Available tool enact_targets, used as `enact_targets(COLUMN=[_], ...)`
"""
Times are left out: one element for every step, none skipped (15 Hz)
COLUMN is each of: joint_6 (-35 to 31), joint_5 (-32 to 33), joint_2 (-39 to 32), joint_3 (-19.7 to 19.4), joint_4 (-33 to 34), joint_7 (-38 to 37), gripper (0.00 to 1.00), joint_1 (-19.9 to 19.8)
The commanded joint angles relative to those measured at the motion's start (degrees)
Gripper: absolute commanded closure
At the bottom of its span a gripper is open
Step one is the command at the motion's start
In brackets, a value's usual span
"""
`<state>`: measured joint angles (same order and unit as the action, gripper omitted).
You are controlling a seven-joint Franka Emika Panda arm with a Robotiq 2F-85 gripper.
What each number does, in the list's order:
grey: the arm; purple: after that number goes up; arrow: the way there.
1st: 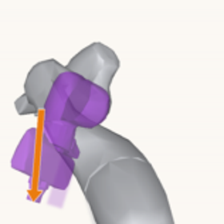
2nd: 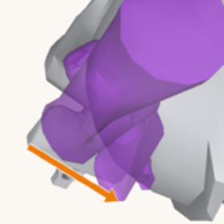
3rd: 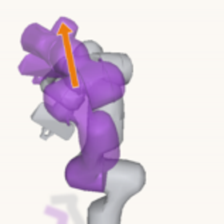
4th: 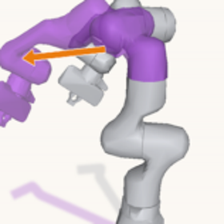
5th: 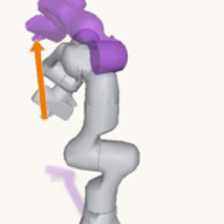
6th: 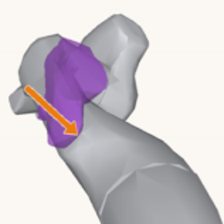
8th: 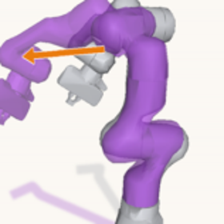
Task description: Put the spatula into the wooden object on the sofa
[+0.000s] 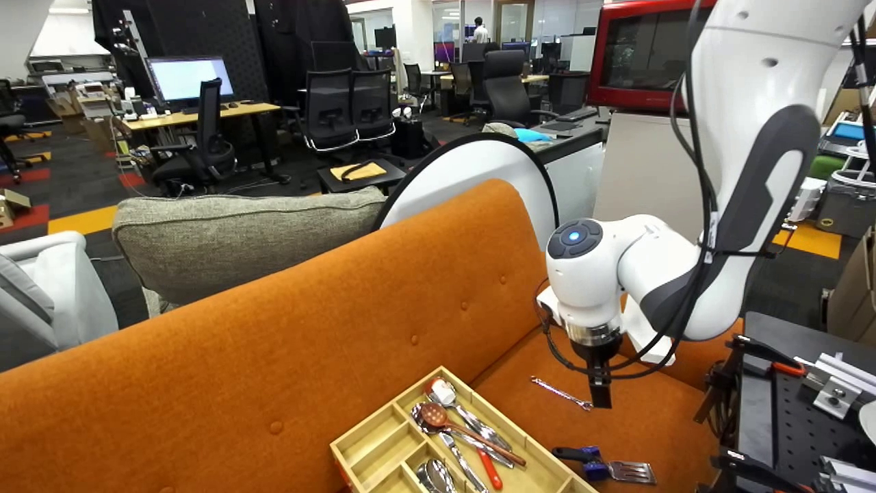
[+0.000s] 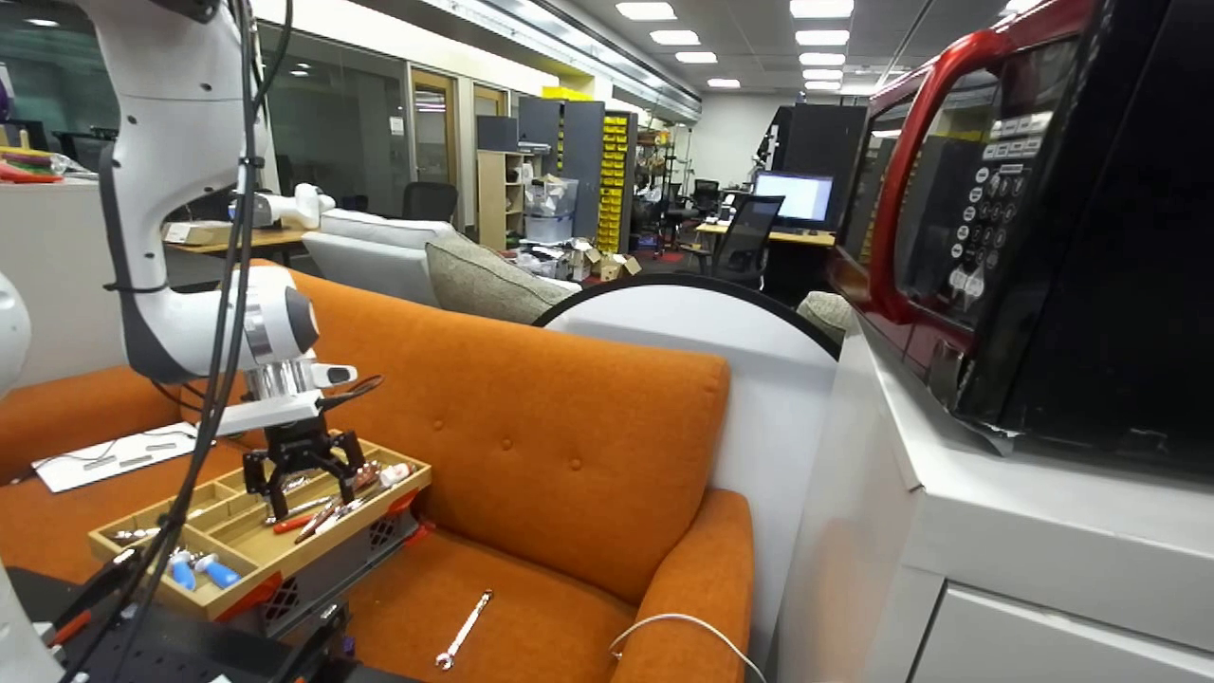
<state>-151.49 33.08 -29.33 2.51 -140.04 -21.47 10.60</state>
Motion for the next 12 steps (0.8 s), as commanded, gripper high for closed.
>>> enact_targets(joint_6=[-1.54, -2.14, -2.16, -2.11, -2.05, -2.02, -2.01, -2.01, -2.01, -2.01, -2.01, -2.01], joint_5=[-2.49, -3.31, -3.61, -3.63, -3.63, -3.64, -3.63, -3.62, -3.61, -3.61, -3.61, -3.61], joint_2=[-2.33, -4.16, -4.52, -4.09, -3.61, -3.41, -3.34, -3.35, -3.35, -3.35, -3.35, -3.35], joint_3=[-2.68, -3.14, -3.43, -3.53, -3.56, -3.61, -3.68, -3.75, -3.8, -3.81, -3.81, -3.81], joint_4=[0.97, 1.74, 1.92, 1.89, 1.81, 1.81, 1.76, 1.7, 1.69, 1.67, 1.67, 1.67], joint_7=[4.52, 5.53, 5.51, 5.43, 5.35, 5.31, 5.3, 5.29, 5.28, 5.28, 5.28, 5.28], gripper=[0.0, 0.0, 0.0, 0.0, 0.0, 0.0, 0.0, 0.0, 0.0, 0.0, 0.0, 0.0], joint_1=[2.54, 2.72, 3.11, 3.48, 3.81, 4.01, 4.07, 4.07, 4.06, 4.06, 4.07, 4.07])
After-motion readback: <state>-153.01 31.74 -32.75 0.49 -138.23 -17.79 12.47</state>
